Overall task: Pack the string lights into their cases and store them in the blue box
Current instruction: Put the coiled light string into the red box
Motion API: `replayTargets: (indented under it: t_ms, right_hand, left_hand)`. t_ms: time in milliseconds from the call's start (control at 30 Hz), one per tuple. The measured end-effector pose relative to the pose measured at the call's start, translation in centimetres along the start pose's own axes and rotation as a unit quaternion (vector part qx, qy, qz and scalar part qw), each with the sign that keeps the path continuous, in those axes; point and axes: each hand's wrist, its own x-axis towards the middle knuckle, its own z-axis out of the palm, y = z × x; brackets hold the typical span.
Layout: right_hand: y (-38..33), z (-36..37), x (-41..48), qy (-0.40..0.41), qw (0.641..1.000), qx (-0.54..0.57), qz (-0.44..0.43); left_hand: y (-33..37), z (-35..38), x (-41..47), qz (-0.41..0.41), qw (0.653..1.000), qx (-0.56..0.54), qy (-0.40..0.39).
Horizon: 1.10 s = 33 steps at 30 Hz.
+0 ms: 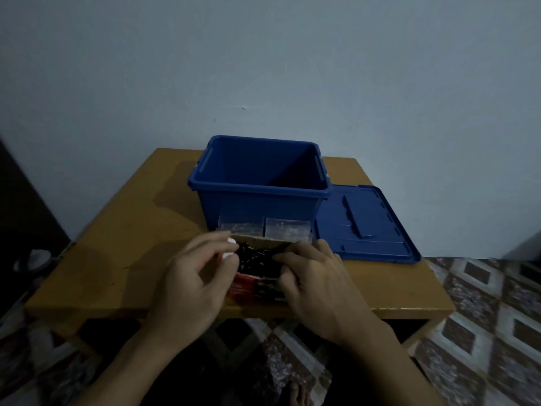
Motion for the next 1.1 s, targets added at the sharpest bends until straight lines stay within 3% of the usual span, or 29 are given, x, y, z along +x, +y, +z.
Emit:
replayTargets:
  t_ms: [200,367,433,500,933,1100]
  right_hand:
    - [0.6,1.4,-0.6,0.119,0.985,0.121,0.020]
    - [0.5,1.0,0.7,0.138,0.917,0.320,0.195]
    - [0.6,1.0,1.3,0.107,0.891,0.360,0.256]
    - [0.7,1.0,1.5,0.090,0.889,0.353,0.276]
    - [0.8,0.0,-0.1,0.028,0.878,0.381,0.288]
    - [0.5,-0.5,-0.9,0.018,0.878,0.401,0.259]
  left_hand:
    - [0.3,0.2,0.8,-0.172,0.980,-0.095,0.012]
    - [1.1,0.7,2.1,-0.257,0.962,-0.088,0.015]
    - [1.0,0.8,2.4,-0.275,0.958,-0.077,0.007]
    - [1.0,0.9,2.4,-0.286,0.955,-0.079,0.004]
    - [0.3,-0.1,0.1,-0.293,0.949,-0.111,-0.047]
    - [0.8,0.0,-0.9,-0.303,0.939,-0.160,-0.030]
